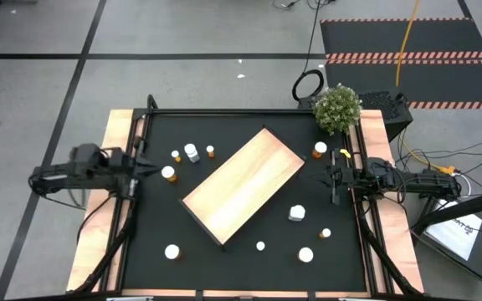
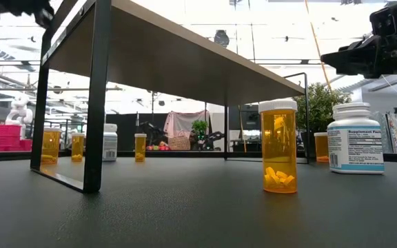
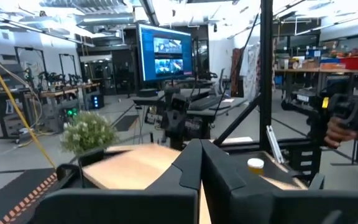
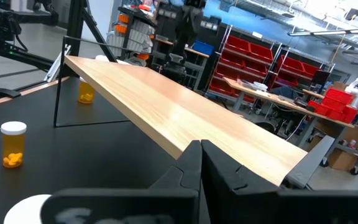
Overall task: Pick and place medicine bottles onto shelf by color
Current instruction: Put the white pill bottle on the shelf
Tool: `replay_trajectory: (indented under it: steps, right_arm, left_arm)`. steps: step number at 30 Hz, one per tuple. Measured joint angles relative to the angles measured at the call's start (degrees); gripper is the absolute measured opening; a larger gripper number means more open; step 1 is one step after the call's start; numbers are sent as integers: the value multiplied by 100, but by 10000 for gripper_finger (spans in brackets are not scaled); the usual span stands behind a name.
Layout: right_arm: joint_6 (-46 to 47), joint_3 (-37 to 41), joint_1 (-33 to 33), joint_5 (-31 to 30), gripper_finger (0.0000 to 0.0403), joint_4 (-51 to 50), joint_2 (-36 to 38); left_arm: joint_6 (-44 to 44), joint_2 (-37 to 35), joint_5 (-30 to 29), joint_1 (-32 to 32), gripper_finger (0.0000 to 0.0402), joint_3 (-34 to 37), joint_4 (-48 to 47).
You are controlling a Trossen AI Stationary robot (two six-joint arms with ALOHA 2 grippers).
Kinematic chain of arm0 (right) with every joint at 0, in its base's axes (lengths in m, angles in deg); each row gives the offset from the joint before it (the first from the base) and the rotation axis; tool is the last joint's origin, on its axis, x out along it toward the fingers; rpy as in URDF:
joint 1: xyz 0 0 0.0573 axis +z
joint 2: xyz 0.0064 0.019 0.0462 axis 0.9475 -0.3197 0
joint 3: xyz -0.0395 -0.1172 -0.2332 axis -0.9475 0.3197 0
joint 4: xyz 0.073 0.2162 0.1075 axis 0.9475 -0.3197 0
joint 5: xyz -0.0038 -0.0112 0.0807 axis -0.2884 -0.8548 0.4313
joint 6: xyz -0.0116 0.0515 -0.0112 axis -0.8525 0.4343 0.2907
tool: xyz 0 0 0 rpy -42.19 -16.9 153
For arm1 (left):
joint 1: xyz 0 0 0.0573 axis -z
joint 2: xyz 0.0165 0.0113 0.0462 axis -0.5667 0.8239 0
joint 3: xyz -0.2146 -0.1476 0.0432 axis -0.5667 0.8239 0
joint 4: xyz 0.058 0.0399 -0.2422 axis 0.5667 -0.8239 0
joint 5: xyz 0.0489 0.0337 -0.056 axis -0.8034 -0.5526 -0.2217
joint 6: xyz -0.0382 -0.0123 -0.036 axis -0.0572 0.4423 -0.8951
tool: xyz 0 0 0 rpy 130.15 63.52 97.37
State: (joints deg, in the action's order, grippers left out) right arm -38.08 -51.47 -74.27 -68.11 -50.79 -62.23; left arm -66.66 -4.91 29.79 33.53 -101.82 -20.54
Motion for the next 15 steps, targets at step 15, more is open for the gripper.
replay_trajectory:
  steps: [15]
  right_arm:
    - [673, -2, 2, 0, 0, 7, 0]
  left_arm:
    - [74, 2555, -2, 1, 12, -3901, -2702]
